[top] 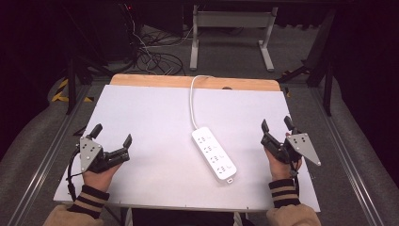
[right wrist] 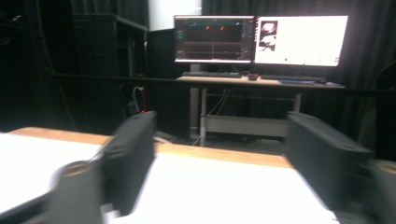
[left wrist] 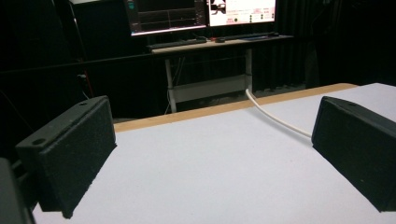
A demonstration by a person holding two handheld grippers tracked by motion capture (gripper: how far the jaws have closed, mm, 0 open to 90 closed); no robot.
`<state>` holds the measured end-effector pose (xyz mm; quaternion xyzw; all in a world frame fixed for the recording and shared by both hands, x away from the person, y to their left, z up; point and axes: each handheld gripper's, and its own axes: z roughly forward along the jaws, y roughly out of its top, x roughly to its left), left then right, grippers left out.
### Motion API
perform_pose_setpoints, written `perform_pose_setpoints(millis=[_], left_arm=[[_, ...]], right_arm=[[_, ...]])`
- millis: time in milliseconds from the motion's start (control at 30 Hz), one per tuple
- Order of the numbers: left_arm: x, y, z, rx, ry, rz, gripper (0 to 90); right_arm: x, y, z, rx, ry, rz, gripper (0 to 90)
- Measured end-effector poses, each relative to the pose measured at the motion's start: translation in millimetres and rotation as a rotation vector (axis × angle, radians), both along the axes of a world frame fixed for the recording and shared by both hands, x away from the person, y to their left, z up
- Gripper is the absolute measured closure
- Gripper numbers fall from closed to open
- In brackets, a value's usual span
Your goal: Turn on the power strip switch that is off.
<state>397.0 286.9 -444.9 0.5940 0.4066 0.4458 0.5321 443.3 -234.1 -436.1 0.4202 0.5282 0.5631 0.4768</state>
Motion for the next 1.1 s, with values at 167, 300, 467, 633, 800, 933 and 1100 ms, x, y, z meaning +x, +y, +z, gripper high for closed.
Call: perform_pose_setpoints(millis=[167, 300, 467, 633, 800, 933, 1100], left_arm=[[-0.1, 0.2, 0.2, -0.003, -0.005, 0.0, 0.1], [0.0, 0.0, 0.1, -0.003, -0.003, 0.0, 0.1], [-0.2, 0.2, 0.2, -0.005, -0.006, 0.004, 0.1], [0.0, 0.2, 0.3, -0.001, -0.005, 0.004, 0.0], [0.2, -0.2, 0.2, -0.003, -0.005, 0.005, 0.0], [0.2, -0.2, 0.2, 0.0, -0.002, 0.006, 0.0], [0.3, -0.4, 0.3, -0.001, -0.003, 0.006, 0.0]], right_arm=[[2.1, -2.6, -0.8, -0.008, 0.006, -0.015, 5.5], [2.9, -2.8, -1.2, -0.01, 0.011, -0.027, 4.3], [2.8, -4.3, -0.8, -0.008, 0.005, -0.028, 3.9], [3.1, -5.0, -0.8, -0.001, 0.005, -0.029, 3.8], [3.0, -5.0, -0.8, -0.001, 0.007, -0.029, 3.9], [3.0, -5.0, -1.0, 0.0, 0.011, -0.031, 3.9], [3.3, -4.3, -1.7, 0.0, 0.023, -0.028, 3.9]])
